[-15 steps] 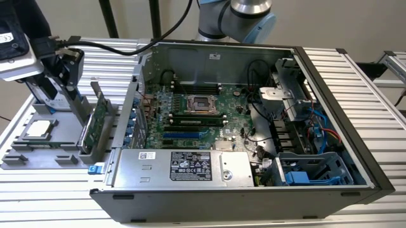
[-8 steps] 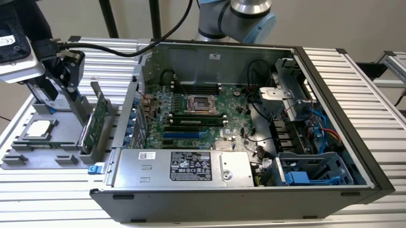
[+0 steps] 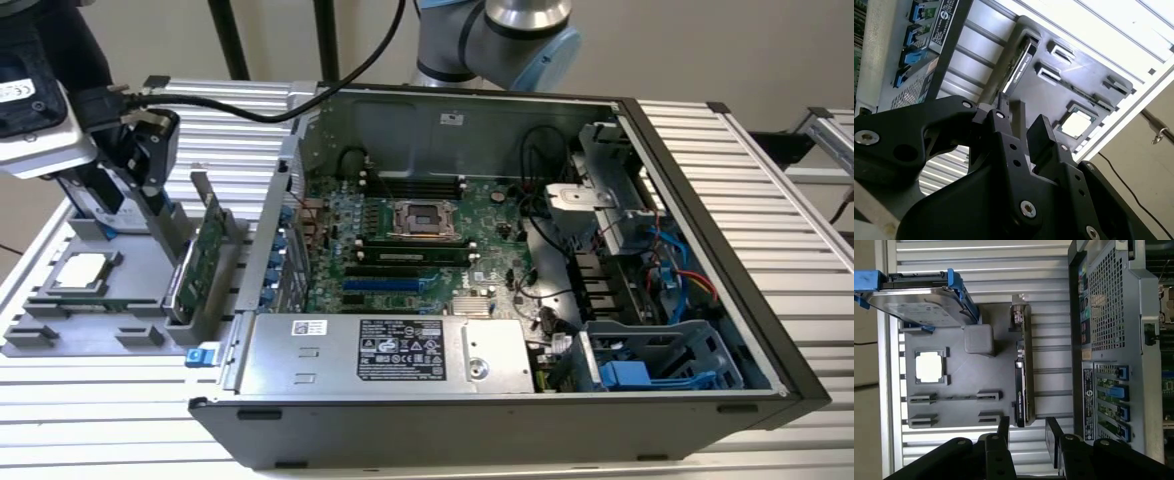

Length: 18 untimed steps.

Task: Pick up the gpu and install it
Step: 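Pick up the gpu and move the gpu toward the slot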

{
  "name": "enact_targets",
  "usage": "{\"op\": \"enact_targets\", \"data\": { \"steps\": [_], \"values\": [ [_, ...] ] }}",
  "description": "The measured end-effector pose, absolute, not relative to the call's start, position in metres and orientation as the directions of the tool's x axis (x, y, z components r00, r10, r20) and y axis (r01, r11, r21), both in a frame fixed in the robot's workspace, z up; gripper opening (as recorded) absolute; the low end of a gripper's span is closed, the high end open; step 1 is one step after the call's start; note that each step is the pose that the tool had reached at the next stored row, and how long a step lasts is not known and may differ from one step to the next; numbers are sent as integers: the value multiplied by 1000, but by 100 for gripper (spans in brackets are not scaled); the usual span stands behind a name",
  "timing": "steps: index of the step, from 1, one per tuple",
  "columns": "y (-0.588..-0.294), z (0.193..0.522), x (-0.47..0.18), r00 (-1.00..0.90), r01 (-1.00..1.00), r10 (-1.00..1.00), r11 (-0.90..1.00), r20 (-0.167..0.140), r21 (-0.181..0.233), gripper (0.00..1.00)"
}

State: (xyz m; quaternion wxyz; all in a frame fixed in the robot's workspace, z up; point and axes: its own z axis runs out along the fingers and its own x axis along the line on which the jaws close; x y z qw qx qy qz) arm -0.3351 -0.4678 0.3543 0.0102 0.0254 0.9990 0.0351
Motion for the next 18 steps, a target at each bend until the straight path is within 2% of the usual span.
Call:
{"op": "enact_targets", "data": {
  "steps": [18],
  "values": [
    [-468, 350, -335, -998, 50, 52, 996, -19, 71, 0]
  ]
}}
